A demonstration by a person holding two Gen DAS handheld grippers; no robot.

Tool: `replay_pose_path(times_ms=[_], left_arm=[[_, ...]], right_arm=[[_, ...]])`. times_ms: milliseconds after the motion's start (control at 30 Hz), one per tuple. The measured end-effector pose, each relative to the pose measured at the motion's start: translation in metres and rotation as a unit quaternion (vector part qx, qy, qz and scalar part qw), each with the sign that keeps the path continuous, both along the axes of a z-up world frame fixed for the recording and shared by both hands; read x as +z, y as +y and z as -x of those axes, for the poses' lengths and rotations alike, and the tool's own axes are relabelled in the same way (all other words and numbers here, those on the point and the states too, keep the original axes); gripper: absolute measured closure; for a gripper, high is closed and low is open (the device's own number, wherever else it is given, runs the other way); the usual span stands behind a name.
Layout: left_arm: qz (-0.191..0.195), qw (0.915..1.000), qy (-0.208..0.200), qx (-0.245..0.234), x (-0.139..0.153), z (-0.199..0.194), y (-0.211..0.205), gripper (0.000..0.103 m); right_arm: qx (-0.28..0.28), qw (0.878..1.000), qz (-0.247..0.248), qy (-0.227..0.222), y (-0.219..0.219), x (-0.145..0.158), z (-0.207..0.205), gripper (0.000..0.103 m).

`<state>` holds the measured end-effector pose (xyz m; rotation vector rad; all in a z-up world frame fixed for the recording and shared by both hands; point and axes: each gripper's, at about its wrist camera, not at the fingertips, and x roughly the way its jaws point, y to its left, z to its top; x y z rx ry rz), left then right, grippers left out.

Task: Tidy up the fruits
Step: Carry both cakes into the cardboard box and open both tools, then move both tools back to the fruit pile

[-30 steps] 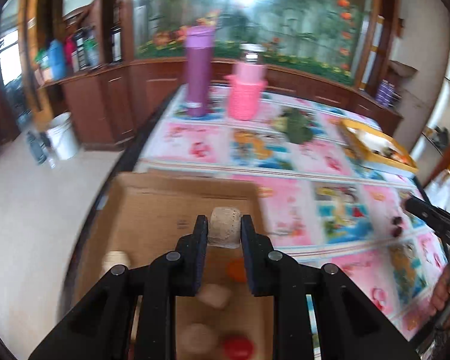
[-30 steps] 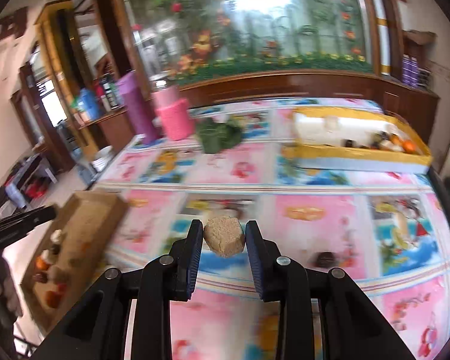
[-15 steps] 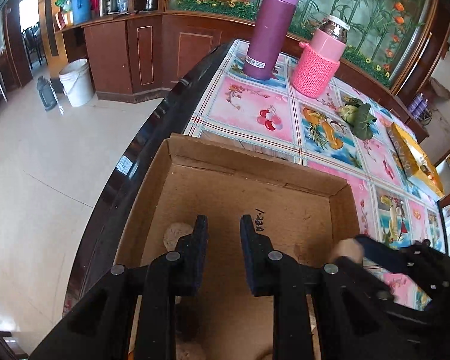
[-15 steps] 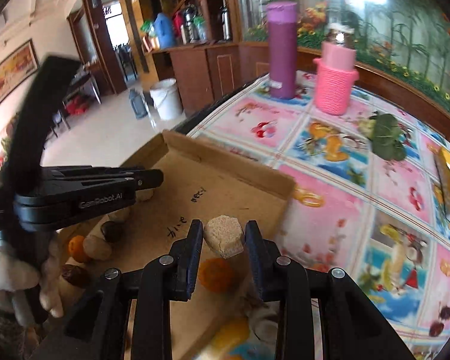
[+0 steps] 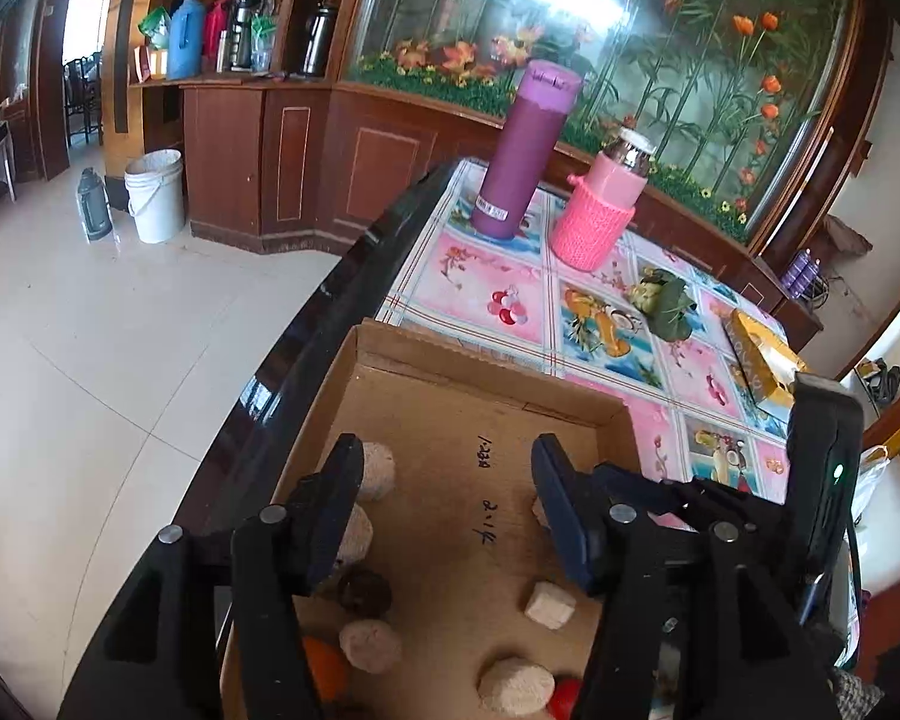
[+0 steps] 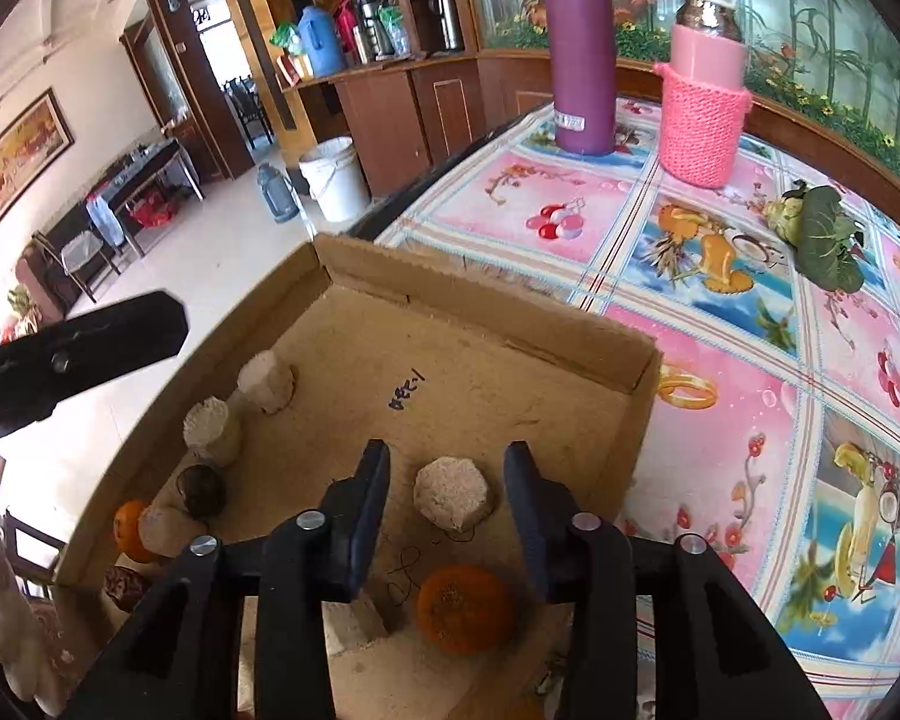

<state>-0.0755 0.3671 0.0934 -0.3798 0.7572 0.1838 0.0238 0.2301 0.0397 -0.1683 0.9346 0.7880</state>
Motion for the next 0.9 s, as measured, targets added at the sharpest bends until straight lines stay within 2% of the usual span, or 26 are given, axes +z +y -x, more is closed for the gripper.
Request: replay_pose_path(times_ms=[67, 167, 233, 433, 567, 733, 900], left_arm=[[-0.005, 0.9999, -0.009, 0.005, 0.005, 0.012, -0.005, 0.045], [-0.018, 0.9995, -0.023, 0.014, 0.012, 0.031, -0.020, 0.041], [-0.035, 0.9986, -0.035, 0.016, 0.017, 0.045, -0.038, 0.030], [-0.114, 0.9914, -0.048, 0.043, 0.017, 0.075, -0.106, 0.012], [-0.135, 0.9895, -0.046, 0.023, 0.010, 0.083, -0.149, 0.012], [-0.204, 0.9779, -0.047, 0.002, 0.014, 0.088, -0.193, 0.012], [-0.223, 0.9731, -0.055, -0.016, 0.020, 0.095, -0.218, 0.012]], right_arm=[[-0.006, 1.000, -0.013, -0.006, -0.011, 0.011, 0.003, 0.057], [-0.021, 0.999, -0.037, -0.016, -0.035, 0.028, 0.009, 0.047], [-0.031, 0.998, -0.053, -0.020, -0.058, 0.036, 0.016, 0.045], [-0.078, 0.994, -0.066, -0.027, -0.125, 0.040, 0.047, 0.042], [-0.127, 0.987, -0.094, -0.037, -0.172, 0.037, 0.070, 0.036], [-0.178, 0.978, -0.095, -0.054, -0.219, 0.032, 0.087, 0.035], [-0.206, 0.971, -0.108, -0.052, -0.249, 0.029, 0.092, 0.034]])
